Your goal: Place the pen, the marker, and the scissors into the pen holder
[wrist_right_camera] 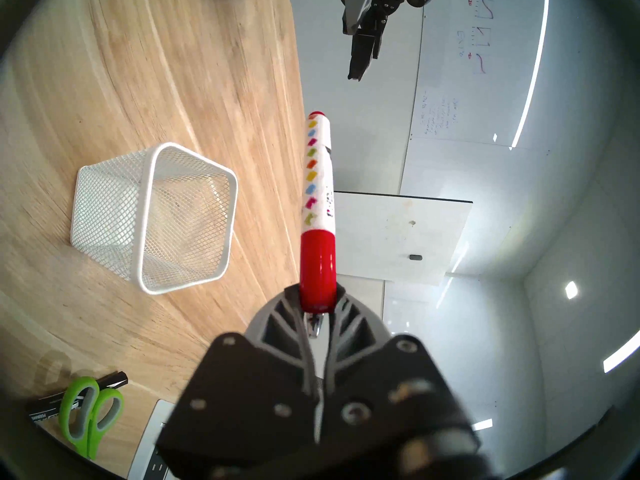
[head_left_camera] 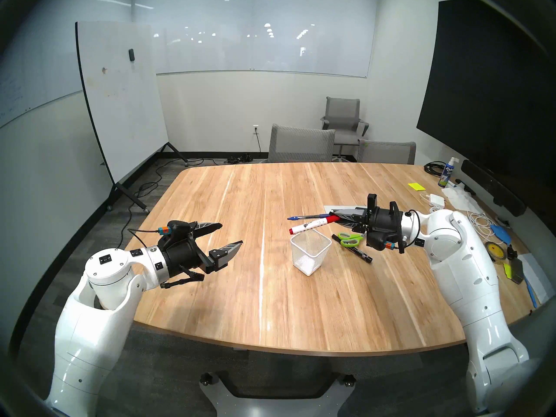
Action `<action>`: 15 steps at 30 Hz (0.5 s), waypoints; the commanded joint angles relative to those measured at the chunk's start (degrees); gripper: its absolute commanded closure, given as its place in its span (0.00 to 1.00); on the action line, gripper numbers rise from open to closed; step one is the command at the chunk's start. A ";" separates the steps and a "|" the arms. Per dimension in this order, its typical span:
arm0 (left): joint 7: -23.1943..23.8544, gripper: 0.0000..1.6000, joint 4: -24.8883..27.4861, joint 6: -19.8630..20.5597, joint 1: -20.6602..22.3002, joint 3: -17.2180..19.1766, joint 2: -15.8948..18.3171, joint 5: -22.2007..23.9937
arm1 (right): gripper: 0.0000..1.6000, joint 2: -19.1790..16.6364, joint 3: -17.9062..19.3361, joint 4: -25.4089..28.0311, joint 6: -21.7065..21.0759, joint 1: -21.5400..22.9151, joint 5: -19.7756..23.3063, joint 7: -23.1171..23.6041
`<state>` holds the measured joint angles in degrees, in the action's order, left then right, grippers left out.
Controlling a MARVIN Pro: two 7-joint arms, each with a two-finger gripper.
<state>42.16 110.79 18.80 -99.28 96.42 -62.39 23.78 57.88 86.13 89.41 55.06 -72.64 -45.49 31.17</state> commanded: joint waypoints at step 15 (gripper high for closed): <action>0.02 0.00 0.84 -0.03 0.08 0.07 0.09 -0.03 | 1.00 -3.24 -1.85 1.19 -0.06 0.91 -6.64 -11.91</action>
<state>42.16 110.79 18.80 -99.28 96.42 -62.40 23.78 55.77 84.38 89.78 55.07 -72.49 -51.11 23.31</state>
